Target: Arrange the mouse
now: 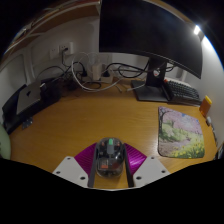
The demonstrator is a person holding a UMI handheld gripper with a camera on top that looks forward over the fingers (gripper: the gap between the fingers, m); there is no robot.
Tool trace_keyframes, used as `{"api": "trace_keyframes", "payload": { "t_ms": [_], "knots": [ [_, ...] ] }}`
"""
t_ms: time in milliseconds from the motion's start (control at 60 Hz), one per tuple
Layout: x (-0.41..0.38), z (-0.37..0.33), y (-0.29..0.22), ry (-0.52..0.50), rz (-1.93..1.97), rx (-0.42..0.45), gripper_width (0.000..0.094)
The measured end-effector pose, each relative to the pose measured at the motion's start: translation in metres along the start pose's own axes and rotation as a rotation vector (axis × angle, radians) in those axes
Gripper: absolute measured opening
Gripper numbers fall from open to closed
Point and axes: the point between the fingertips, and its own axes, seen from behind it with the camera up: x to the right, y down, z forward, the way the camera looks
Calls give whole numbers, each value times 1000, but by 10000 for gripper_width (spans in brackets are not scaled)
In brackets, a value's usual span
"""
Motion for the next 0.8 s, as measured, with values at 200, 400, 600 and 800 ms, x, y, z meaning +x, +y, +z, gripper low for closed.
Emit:
{"api": "trace_keyframes", "payload": {
  "t_ms": [200, 400, 600, 800],
  "knots": [
    [-5, -11, -14, -33, 1, -2, 428],
    [46, -53, -100, -27, 87, 108, 428],
    [174, -51, -142, 81, 70, 157, 427],
    [280, -8, -96, 112, 15, 79, 426]
  ]
}}
